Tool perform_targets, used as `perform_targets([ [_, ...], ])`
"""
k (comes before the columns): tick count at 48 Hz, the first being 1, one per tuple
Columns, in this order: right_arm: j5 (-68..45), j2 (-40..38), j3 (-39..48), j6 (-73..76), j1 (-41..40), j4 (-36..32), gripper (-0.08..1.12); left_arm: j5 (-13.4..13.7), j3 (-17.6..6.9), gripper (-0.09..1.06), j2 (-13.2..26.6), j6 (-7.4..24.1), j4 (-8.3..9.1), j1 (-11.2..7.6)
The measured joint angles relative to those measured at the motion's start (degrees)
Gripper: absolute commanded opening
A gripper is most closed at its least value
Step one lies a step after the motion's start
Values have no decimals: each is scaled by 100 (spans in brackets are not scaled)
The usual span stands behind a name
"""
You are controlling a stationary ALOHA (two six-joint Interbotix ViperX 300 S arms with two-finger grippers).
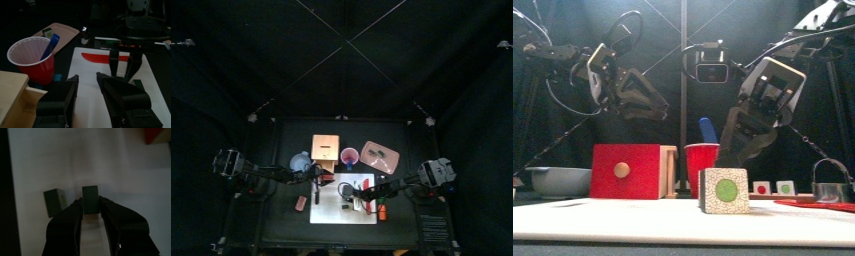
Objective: Place sushi on board then cut the sushi with the knife then place the pieces on the plate
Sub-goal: Place the 4 sushi pieces on the plate
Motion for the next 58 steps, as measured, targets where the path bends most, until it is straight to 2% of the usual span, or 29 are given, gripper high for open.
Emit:
perform_targets([
  [8,1055,-879,396,-9,-9,0,62,0,18,76,0,0,9,0],
  [19,2549,-2698,1266,0,-176,35,62,0,26,76,0,0,9,0],
  [30,3041,-3929,2092,-9,-905,123,62,0,26,76,0,0,0,0],
  [35,2821,-4078,2382,-9,-1371,114,62,0,18,76,0,9,0,0],
  [48,1292,-3647,2733,-9,-2575,-158,62,0,26,76,0,0,0,0],
  [58,932,-3085,2786,0,-2962,-439,63,0,79,76,0,0,-9,0],
])
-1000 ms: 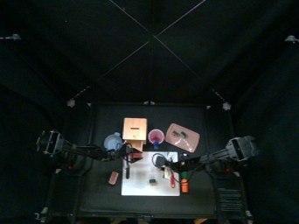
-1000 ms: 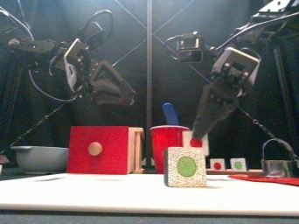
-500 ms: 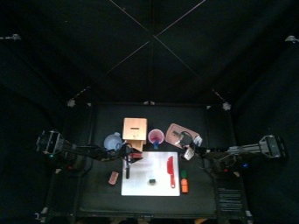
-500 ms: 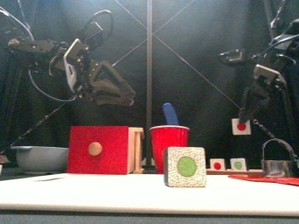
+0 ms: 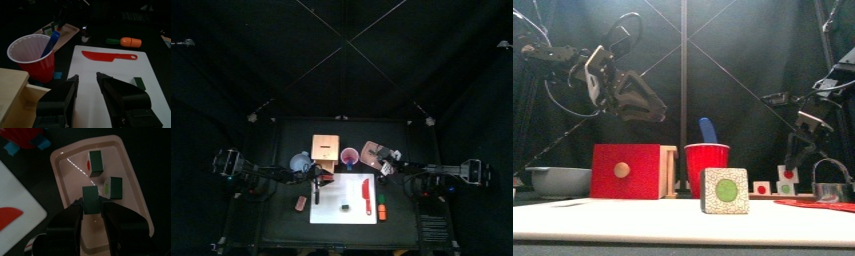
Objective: Place sushi on board then cut the sushi with the knife then place the pieces on the plate
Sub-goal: Place the 4 sushi pieces on the plate
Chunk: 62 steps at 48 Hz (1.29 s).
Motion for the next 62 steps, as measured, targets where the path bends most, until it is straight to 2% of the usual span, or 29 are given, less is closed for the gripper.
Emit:
perform_targets([
  [15,-220,545,53,-9,-9,-44,66,0,18,76,0,0,-44,18],
  [26,-193,510,53,0,-9,-62,77,0,18,76,0,9,-44,18],
  [38,308,-246,26,-9,264,-9,83,0,18,76,0,9,-44,9],
  [43,536,-782,-141,0,791,185,83,0,9,76,0,0,-44,18],
  [48,185,-993,-352,9,1529,510,83,0,0,76,0,9,-44,18],
  [52,-369,-659,-527,26,2171,747,84,0,-44,76,0,18,-44,26],
  [62,-958,782,-1318,26,2927,993,85,0,-202,76,0,26,-44,167],
])
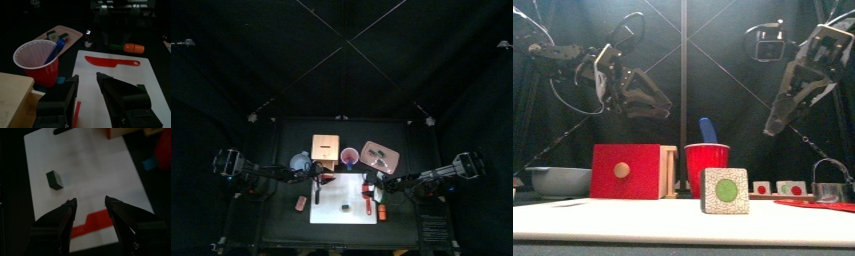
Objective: Place sushi on board then cut the sushi with the knife then place the pieces on the plate
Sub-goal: Place the 4 sushi pieces on the plate
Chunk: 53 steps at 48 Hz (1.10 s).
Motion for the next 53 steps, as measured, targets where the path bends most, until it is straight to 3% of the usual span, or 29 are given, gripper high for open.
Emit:
perform_targets([
  [15,-53,1661,-1222,-35,571,-369,85,0,-62,76,0,-18,18,114],
  [37,-79,2443,-1714,-26,721,-404,84,0,0,76,0,-26,18,114],
  [45,-79,2733,-1863,-26,721,-536,78,0,53,76,0,-26,18,114],
  [53,-44,2777,-1916,-26,765,-606,61,0,114,76,0,-35,18,114],
])
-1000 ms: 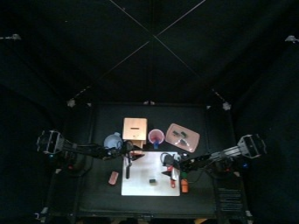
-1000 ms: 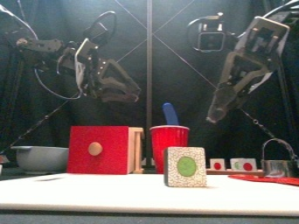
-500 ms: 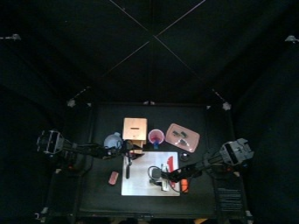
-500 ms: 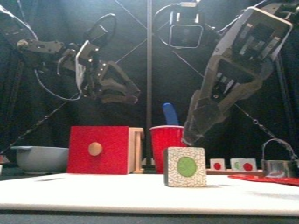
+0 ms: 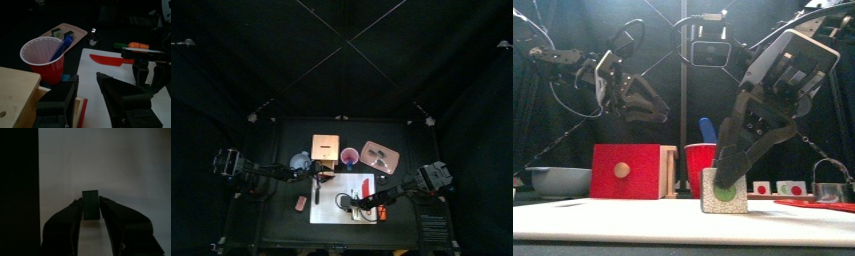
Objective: Place sushi on board then cut the sushi with the knife then place the pieces on the plate
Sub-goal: Place the 4 sushi pieces on the plate
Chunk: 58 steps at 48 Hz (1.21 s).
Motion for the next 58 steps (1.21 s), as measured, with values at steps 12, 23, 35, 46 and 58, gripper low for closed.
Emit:
perform_targets([
  [12,967,-510,290,0,0,246,57,0,44,76,0,0,0,0],
  [23,3023,-2285,1037,0,-53,246,57,0,97,76,0,9,0,-9],
  [35,3920,-4351,2162,-9,-598,281,57,0,149,76,0,26,0,0],
  [46,3683,-5432,3015,-26,-1652,264,57,9,176,76,0,35,35,18],
  [58,2971,-5300,3401,-1424,-2725,712,57,0,237,75,0,35,79,26],
])
